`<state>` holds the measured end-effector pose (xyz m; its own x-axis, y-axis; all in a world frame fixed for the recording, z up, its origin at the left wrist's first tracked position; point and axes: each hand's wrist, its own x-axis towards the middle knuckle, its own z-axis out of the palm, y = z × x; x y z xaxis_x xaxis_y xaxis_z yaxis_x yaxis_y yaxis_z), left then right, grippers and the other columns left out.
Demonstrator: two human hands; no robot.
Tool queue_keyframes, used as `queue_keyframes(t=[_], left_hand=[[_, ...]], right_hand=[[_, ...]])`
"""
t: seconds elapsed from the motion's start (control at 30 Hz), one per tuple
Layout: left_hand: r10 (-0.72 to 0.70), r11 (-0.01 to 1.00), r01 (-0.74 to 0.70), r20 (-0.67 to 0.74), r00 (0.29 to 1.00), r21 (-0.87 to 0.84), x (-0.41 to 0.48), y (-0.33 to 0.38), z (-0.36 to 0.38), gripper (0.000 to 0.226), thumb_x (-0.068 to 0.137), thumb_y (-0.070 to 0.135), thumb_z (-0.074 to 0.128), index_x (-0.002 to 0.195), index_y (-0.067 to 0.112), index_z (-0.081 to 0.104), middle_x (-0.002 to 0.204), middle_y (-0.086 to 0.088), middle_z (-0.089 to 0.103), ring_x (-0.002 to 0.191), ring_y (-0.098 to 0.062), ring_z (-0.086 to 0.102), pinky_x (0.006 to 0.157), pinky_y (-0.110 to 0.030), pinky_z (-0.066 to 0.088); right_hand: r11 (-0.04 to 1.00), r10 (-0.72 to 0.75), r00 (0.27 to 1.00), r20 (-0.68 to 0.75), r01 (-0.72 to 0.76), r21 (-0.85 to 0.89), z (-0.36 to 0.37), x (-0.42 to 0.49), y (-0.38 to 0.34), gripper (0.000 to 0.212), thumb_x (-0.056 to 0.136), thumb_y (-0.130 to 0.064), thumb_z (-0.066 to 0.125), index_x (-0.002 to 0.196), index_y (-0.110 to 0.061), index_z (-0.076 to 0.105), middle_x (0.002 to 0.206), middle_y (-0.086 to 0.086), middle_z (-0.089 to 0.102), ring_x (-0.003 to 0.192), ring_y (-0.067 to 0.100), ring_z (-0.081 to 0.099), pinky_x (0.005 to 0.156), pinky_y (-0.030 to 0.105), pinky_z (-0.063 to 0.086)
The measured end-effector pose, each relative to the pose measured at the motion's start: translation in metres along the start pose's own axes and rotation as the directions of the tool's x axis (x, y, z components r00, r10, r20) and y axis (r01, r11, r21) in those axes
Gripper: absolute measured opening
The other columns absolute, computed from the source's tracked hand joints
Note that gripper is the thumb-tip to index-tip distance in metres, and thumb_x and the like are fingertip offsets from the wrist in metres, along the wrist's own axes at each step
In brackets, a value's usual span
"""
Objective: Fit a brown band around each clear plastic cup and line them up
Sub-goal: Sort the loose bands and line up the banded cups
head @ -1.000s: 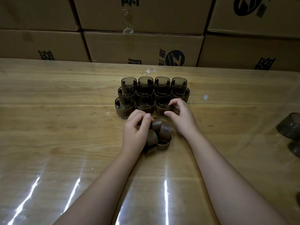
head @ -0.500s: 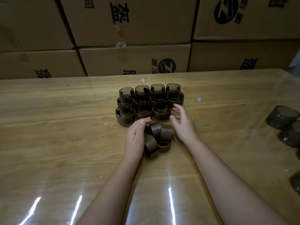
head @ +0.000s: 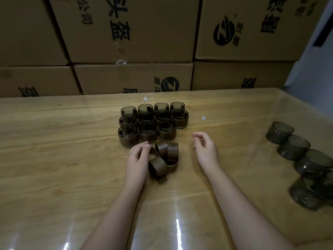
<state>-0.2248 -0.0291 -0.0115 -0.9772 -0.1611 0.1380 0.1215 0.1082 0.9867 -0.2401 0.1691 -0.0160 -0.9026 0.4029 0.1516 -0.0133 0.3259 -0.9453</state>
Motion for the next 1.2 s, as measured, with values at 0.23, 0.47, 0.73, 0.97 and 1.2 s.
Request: queue_keyframes(t=[0.23,0.47,0.73,0.97,1.2], left_hand=[[0.024,0.995,-0.027,0.036,0.999,0.092,0.001,-0.004,0.001,0.015,0.094,0.012,0.058,0.086,0.008,0.071,0.112,0.005,0.062,0.105,-0.003,0.054,0.088,-0.014,0.036],[0.179,0.964,-0.198,0.115,0.977,0.179,-0.009,0.004,0.001,0.009,0.092,0.031,0.058,0.086,0.034,0.064,0.123,0.011,0.056,0.124,-0.011,0.047,0.104,-0.03,0.033],[0.262,0.893,-0.333,0.251,0.932,0.303,-0.018,0.007,0.003,0.041,0.081,0.053,0.048,0.107,0.028,0.066,0.133,0.017,0.047,0.13,-0.01,0.042,0.112,-0.052,0.029],[0.25,0.909,-0.312,0.239,0.938,0.276,-0.017,0.007,0.003,0.038,0.082,0.048,0.05,0.105,0.024,0.068,0.136,0.012,0.049,0.13,-0.014,0.043,0.111,-0.053,0.03],[0.249,0.916,-0.307,0.235,0.94,0.259,-0.017,0.008,0.002,0.036,0.082,0.044,0.05,0.105,0.023,0.068,0.136,0.01,0.05,0.13,-0.014,0.043,0.111,-0.052,0.029]], right_hand=[[0.995,0.089,0.996,-0.009,-0.088,0.054,-0.016,0.005,0.006,0.025,0.098,-0.014,0.049,0.086,-0.031,0.063,0.092,-0.007,0.068,0.082,0.004,0.064,0.071,0.019,0.05],[0.997,0.056,0.997,0.048,-0.053,-0.055,-0.022,-0.018,-0.001,0.025,0.097,-0.016,0.051,0.084,-0.034,0.062,0.092,-0.012,0.067,0.087,0.002,0.063,0.071,0.019,0.048],[0.667,0.207,0.977,0.048,-0.105,-0.737,-0.092,-0.059,-0.033,0.028,0.096,-0.034,0.051,0.12,-0.02,0.059,0.129,0.008,0.048,0.107,0.027,0.058,0.084,0.033,0.046],[0.311,0.341,0.861,-0.378,-0.482,-0.819,-0.162,-0.098,-0.045,0.043,0.098,-0.041,0.04,0.125,-0.01,0.053,0.122,0.017,0.036,0.066,0.023,0.041,0.063,0.032,0.034],[0.383,0.295,0.896,-0.332,-0.429,-0.818,-0.155,-0.104,-0.037,0.043,0.101,-0.034,0.037,0.101,-0.001,0.066,0.12,0.017,0.047,0.072,0.026,0.054,0.066,0.036,0.047]])
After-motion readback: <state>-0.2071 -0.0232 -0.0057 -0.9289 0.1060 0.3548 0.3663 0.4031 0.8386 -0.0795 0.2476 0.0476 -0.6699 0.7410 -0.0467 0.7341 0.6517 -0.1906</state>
